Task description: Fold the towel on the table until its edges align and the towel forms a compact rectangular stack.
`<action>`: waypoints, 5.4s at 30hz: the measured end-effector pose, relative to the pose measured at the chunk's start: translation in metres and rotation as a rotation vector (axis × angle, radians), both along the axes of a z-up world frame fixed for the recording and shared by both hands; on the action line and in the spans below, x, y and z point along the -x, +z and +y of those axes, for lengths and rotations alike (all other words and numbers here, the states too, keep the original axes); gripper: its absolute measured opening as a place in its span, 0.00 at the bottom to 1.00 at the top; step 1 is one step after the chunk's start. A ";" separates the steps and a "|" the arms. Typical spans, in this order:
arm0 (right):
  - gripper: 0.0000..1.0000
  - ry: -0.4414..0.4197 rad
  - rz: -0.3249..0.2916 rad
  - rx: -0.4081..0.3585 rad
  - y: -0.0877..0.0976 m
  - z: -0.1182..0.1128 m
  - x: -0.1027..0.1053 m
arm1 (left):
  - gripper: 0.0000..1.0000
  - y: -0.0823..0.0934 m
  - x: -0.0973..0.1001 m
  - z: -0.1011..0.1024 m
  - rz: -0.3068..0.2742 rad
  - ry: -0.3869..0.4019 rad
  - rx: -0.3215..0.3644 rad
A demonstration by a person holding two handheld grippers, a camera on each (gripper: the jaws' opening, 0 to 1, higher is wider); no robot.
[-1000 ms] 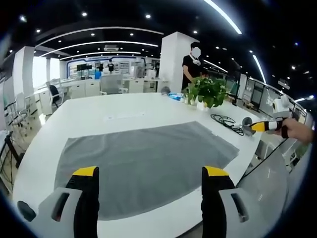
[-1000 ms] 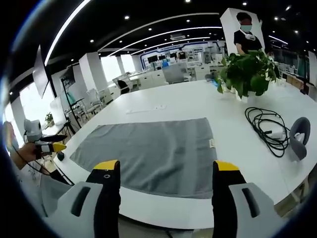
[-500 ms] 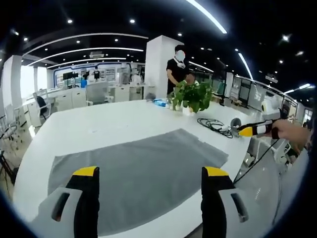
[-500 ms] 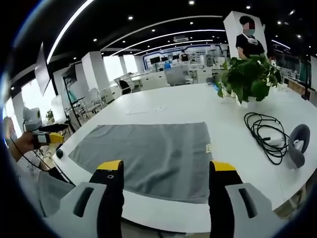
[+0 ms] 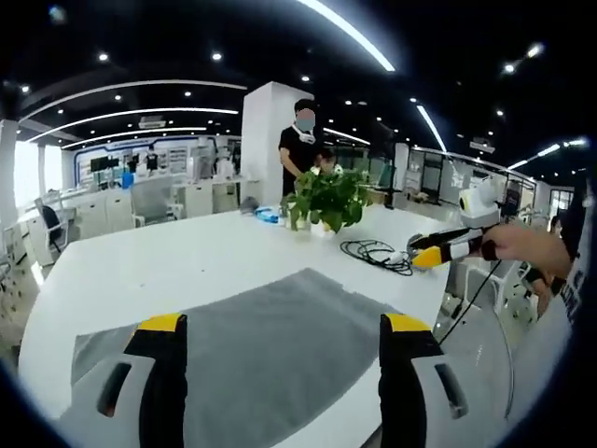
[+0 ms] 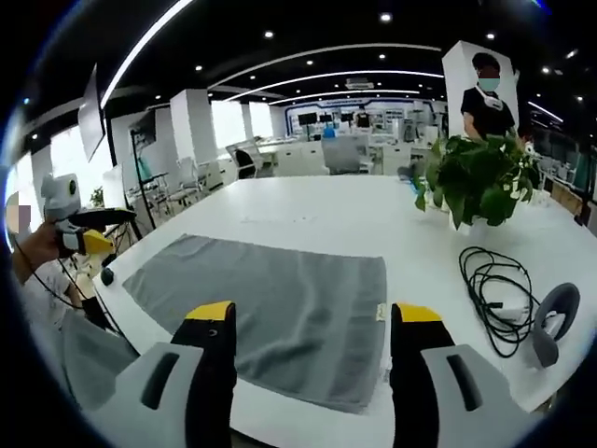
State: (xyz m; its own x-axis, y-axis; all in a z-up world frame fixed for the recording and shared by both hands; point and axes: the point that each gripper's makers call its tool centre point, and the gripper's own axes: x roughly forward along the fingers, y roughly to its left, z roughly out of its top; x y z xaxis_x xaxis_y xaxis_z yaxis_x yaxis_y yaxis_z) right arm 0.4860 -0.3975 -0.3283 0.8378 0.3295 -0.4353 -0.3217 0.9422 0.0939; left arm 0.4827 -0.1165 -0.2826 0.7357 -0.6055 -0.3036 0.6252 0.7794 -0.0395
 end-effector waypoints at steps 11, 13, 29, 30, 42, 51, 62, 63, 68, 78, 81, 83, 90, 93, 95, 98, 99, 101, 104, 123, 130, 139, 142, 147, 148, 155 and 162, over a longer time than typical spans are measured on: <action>0.64 0.051 -0.001 0.026 0.007 -0.004 -0.016 | 0.87 -0.001 -0.008 -0.030 -0.020 -0.028 -0.033; 0.64 0.065 0.001 0.036 0.008 -0.002 -0.015 | 0.87 -0.002 -0.010 -0.039 -0.025 -0.047 -0.040; 0.62 0.117 -0.049 0.078 0.031 -0.023 -0.045 | 0.84 -0.004 -0.003 -0.127 -0.031 -0.265 -0.056; 0.61 0.117 -0.053 0.072 0.032 -0.023 -0.045 | 0.83 -0.005 -0.002 -0.131 -0.029 -0.276 -0.060; 0.61 0.136 -0.044 0.058 0.026 -0.038 -0.052 | 0.81 -0.025 0.011 -0.192 0.023 -0.374 -0.042; 0.60 0.144 -0.046 0.050 0.024 -0.045 -0.063 | 0.81 -0.042 0.010 -0.225 0.057 -0.441 -0.068; 0.60 0.154 -0.029 0.064 0.018 -0.052 -0.074 | 0.78 -0.077 0.010 -0.262 0.075 -0.523 -0.125; 0.60 0.160 -0.022 0.070 0.016 -0.053 -0.076 | 0.77 -0.079 0.011 -0.265 0.074 -0.527 -0.128; 0.59 0.172 -0.016 0.073 0.013 -0.055 -0.086 | 0.72 -0.090 0.017 -0.279 0.098 -0.535 -0.131; 0.59 0.206 0.007 0.081 0.001 -0.057 -0.116 | 0.68 -0.102 0.026 -0.300 0.093 -0.551 -0.133; 0.58 0.214 0.016 0.070 -0.006 -0.053 -0.127 | 0.67 -0.108 0.022 -0.301 0.088 -0.552 -0.151; 0.57 0.224 0.016 0.063 -0.006 -0.051 -0.132 | 0.65 -0.112 0.020 -0.302 0.087 -0.549 -0.160; 0.55 0.205 0.002 -0.018 -0.001 -0.052 -0.161 | 0.61 -0.134 0.022 -0.310 0.127 -0.570 -0.185; 0.55 0.199 -0.002 -0.051 -0.002 -0.053 -0.171 | 0.61 -0.141 0.022 -0.308 0.156 -0.573 -0.194; 0.54 0.198 0.003 -0.048 -0.007 -0.054 -0.176 | 0.59 -0.146 0.022 -0.306 0.162 -0.573 -0.208; 0.54 0.196 0.016 -0.037 -0.013 -0.051 -0.179 | 0.56 -0.153 0.019 -0.304 0.162 -0.572 -0.232; 0.53 0.197 0.016 -0.036 -0.015 -0.050 -0.180 | 0.54 -0.156 0.019 -0.304 0.166 -0.575 -0.239; 0.53 0.196 0.018 -0.033 -0.019 -0.049 -0.182 | 0.53 -0.159 0.019 -0.305 0.170 -0.579 -0.243; 0.52 0.204 0.032 -0.019 -0.025 -0.047 -0.182 | 0.50 -0.164 0.020 -0.312 0.181 -0.592 -0.230; 0.47 0.198 0.108 -0.003 -0.068 -0.042 -0.211 | 0.36 -0.199 0.029 -0.328 0.197 -0.717 -0.267; 0.41 0.199 0.159 -0.004 -0.100 -0.036 -0.227 | 0.29 -0.209 0.032 -0.336 0.211 -0.700 -0.260; 0.40 0.190 0.179 0.054 -0.119 -0.036 -0.238 | 0.28 -0.213 0.019 -0.339 0.129 -0.629 -0.299; 0.39 0.177 0.190 0.050 -0.128 -0.037 -0.236 | 0.28 -0.216 0.017 -0.336 0.125 -0.626 -0.321; 0.39 0.187 0.209 0.072 -0.144 -0.036 -0.240 | 0.27 -0.221 0.018 -0.335 0.064 -0.655 -0.390; 0.39 0.186 0.210 0.075 -0.149 -0.035 -0.245 | 0.26 -0.221 0.018 -0.335 0.058 -0.650 -0.395; 0.35 0.159 0.236 0.095 -0.164 -0.039 -0.254 | 0.24 -0.225 0.017 -0.333 -0.067 -0.705 -0.502; 0.33 0.146 0.269 0.096 -0.180 -0.041 -0.258 | 0.22 -0.222 0.016 -0.333 -0.061 -0.699 -0.484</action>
